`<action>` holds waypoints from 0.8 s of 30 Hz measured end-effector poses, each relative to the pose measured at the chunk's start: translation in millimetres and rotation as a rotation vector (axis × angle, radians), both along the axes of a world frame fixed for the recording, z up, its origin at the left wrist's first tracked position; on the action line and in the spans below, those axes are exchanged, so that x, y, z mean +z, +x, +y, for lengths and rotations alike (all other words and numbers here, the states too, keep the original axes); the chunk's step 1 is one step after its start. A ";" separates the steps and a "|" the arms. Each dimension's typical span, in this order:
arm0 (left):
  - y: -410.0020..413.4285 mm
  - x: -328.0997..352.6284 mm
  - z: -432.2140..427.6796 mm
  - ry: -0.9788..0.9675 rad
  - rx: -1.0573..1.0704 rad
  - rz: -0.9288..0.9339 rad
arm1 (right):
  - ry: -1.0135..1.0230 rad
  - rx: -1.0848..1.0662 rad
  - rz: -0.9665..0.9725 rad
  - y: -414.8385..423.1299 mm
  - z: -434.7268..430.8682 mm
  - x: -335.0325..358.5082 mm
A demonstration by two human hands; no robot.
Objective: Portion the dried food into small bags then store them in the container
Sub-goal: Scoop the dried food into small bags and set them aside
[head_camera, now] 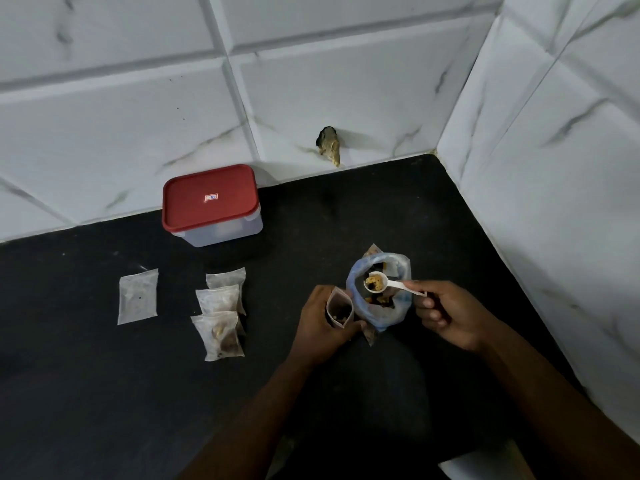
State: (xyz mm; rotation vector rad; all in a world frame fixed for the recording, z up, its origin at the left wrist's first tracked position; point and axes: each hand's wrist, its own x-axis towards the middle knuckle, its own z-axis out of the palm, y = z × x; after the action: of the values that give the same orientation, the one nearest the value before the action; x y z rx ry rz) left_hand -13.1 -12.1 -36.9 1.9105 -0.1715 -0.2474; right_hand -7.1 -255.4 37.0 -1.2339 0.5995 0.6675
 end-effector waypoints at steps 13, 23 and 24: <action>-3.7 -3.3 -5.2 0.033 0.017 -0.042 | -0.762 0.543 -0.599 -29.4 49.2 10.0; -2.7 -19.4 -6.0 0.070 0.043 -0.042 | -1.073 0.523 -0.915 -50.3 48.9 -5.3; -2.5 -20.4 -6.0 0.072 0.042 -0.036 | -1.058 0.518 -0.904 -50.3 47.8 -6.5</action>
State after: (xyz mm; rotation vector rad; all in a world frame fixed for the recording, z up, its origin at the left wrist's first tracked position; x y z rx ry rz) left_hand -15.6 -18.1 -57.3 1.9886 -0.1481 -0.1931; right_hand -57.4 -207.7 30.5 -2.5131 -0.2217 0.0864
